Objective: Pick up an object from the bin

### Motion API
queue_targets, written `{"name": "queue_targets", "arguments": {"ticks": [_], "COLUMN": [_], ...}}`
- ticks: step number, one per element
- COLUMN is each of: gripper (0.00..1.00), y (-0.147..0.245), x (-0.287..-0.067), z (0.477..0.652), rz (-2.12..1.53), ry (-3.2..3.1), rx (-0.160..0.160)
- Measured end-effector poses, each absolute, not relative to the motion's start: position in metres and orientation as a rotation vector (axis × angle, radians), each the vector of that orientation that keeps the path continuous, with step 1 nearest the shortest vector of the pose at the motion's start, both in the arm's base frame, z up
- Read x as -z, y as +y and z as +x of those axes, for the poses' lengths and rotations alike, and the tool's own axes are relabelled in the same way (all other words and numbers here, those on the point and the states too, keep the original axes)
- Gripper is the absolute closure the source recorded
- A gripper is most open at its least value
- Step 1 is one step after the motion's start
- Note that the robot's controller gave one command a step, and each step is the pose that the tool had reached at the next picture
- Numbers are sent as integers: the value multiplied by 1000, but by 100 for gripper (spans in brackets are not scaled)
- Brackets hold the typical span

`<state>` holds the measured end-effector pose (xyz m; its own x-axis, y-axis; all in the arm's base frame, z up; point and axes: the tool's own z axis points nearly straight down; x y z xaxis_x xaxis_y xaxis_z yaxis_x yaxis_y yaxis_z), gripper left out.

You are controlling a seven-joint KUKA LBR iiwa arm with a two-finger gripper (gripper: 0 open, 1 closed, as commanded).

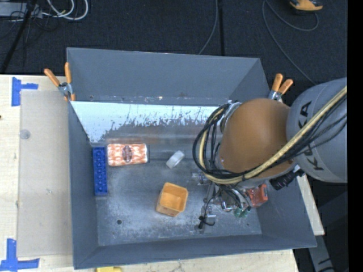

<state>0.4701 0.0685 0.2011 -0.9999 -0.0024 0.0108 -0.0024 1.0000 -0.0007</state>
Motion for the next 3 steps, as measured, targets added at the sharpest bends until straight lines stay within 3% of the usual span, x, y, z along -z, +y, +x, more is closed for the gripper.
{"name": "queue_targets", "arguments": {"ticks": [1, 2, 3], "gripper": [0, 0, 0], "y": [68, 104, 113], "x": [-205, -161, -131], "z": [472, 510, 524], "rz": [0, 109, 204], "ry": [-3139, -3141, -3128], "rx": [0, 1, 6]}}
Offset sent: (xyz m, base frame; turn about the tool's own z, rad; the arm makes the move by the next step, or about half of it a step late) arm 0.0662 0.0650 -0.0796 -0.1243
